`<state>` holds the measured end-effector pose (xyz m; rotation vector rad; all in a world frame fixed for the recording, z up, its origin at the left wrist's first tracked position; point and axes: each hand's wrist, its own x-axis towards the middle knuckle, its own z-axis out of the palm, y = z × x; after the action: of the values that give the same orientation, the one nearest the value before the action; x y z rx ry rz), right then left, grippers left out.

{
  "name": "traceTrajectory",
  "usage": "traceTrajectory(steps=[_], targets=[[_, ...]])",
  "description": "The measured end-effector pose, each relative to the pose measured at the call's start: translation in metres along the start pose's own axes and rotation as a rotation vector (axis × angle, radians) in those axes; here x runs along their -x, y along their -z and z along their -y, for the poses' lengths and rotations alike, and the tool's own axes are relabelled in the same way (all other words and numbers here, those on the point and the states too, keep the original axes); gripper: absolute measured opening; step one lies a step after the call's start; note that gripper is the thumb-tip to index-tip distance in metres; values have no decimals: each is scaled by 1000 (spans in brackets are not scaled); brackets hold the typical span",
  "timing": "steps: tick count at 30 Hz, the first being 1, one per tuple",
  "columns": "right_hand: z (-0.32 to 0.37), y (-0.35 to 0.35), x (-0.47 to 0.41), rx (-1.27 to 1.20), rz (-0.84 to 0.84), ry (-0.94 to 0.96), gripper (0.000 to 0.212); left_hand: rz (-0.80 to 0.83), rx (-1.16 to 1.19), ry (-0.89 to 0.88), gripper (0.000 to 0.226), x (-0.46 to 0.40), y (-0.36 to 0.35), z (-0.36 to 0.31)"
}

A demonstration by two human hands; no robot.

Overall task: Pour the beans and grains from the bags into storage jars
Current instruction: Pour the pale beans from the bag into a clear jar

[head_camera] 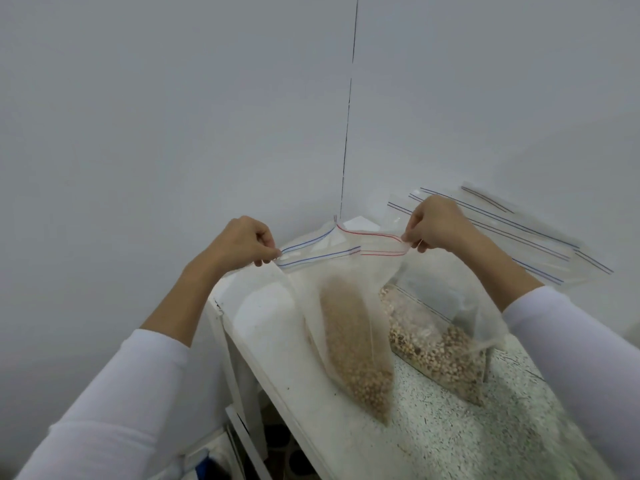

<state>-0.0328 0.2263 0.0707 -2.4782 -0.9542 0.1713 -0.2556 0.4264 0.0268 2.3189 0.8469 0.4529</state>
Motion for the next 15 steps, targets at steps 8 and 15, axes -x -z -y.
traceTrajectory(steps=[8,15], targets=[[-15,22,-2,101,-64,96,20,137,-146,-51,16,3,27,-9],[19,19,31,-157,-121,531,18,51,-82,-283,41,-18,7,-50]])
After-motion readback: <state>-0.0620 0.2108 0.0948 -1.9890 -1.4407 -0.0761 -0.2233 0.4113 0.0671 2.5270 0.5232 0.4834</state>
